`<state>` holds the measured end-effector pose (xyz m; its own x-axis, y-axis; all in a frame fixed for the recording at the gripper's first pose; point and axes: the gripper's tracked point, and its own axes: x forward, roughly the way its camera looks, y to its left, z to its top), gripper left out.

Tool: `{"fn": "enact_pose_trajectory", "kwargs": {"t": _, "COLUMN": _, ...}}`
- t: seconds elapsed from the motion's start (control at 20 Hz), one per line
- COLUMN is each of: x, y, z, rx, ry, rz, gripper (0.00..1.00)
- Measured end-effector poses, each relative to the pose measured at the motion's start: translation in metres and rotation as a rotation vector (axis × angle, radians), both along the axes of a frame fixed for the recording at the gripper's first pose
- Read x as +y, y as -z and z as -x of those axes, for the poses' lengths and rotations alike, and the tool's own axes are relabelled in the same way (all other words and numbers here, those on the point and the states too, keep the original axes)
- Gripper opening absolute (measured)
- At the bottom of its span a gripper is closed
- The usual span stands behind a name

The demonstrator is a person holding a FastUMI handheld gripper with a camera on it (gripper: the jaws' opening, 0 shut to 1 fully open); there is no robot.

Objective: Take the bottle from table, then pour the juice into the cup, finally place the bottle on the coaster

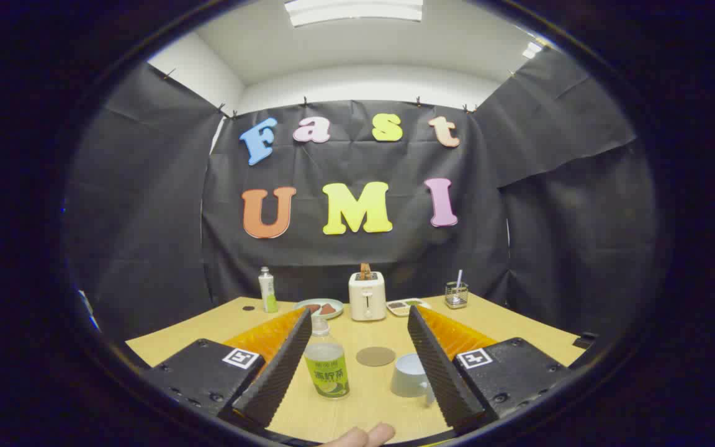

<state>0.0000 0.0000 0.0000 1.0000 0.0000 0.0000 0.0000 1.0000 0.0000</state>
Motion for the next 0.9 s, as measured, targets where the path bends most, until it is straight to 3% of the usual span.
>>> {"fn": "enact_pose_trajectory", "kwargs": {"t": 0.9, "x": 0.009, "y": 0.022, "z": -0.018, "rx": 0.027, "ry": -0.022, "rz": -0.003, "gripper": 1.00}}
